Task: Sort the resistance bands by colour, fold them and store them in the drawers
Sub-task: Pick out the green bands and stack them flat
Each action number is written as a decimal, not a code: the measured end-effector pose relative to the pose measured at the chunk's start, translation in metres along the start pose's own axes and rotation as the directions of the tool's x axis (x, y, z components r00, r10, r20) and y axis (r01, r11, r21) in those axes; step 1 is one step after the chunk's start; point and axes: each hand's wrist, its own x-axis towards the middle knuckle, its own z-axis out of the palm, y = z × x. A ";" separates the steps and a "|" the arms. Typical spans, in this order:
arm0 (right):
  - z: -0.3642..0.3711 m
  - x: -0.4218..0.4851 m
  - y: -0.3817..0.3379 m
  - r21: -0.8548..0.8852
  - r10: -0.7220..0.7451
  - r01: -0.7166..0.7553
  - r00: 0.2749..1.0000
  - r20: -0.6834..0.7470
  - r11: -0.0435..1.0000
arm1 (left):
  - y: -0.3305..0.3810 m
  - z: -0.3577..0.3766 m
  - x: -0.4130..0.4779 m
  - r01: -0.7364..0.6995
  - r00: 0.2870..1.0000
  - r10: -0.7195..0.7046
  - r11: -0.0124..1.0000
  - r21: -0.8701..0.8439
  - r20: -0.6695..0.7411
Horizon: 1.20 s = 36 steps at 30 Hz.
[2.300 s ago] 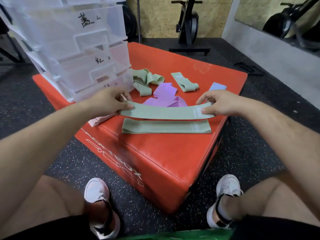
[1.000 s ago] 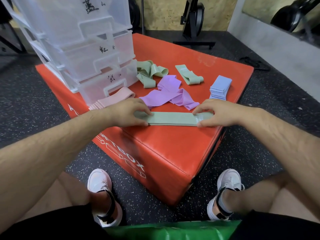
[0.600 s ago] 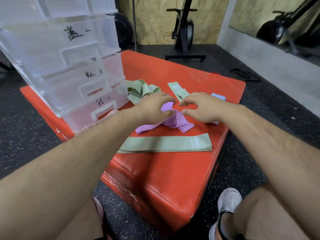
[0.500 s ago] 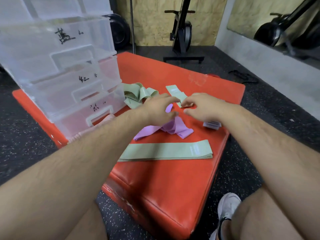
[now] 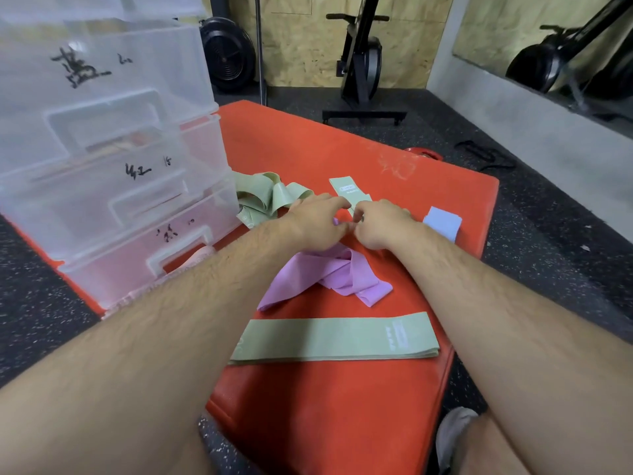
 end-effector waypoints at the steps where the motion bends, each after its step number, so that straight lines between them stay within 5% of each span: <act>1: 0.004 0.002 -0.001 -0.016 0.032 -0.032 0.999 0.002 0.999 | 0.000 0.000 0.000 -0.001 1.000 0.001 1.000 -0.004 -0.003; 6: 0.004 0.002 0.000 -0.082 0.088 -0.090 0.996 -0.027 0.993 | 0.002 -0.008 -0.007 -0.022 0.998 0.020 1.000 -0.021 -0.064; 13: -0.013 -0.011 0.007 -0.009 -0.130 0.132 0.962 -0.241 0.991 | 0.000 -0.024 -0.021 -0.066 0.981 0.053 0.996 -0.067 -0.188; 18: -0.045 -0.038 -0.003 0.302 -0.299 0.534 0.765 -0.570 0.790 | -0.001 -0.040 -0.029 -0.137 0.895 0.034 0.970 -0.202 -0.444; 22: -0.082 -0.065 -0.019 0.469 -0.106 0.651 0.644 -0.758 0.597 | 0.006 -0.064 -0.043 -0.223 0.768 -0.028 0.925 -0.309 -0.639; 25: -0.092 -0.079 -0.021 0.625 -0.032 0.642 0.708 -0.705 0.444 | 0.015 -0.083 -0.056 -0.305 0.722 -0.153 0.806 -0.508 -0.675; 29: -0.084 -0.089 -0.020 0.784 -0.123 0.554 0.830 -0.543 0.280 | 0.021 -0.095 -0.074 -0.356 0.814 -0.175 0.604 -0.713 -0.554; 32: -0.079 -0.093 -0.023 0.837 -0.196 0.500 0.864 -0.464 0.223 | 0.019 -0.096 -0.082 -0.353 0.862 -0.118 0.558 -0.751 -0.493; 36: -0.074 -0.098 -0.028 0.872 -0.184 0.436 0.897 -0.402 0.221 | 0.011 -0.094 -0.089 -0.281 0.885 -0.124 0.627 -0.727 -0.449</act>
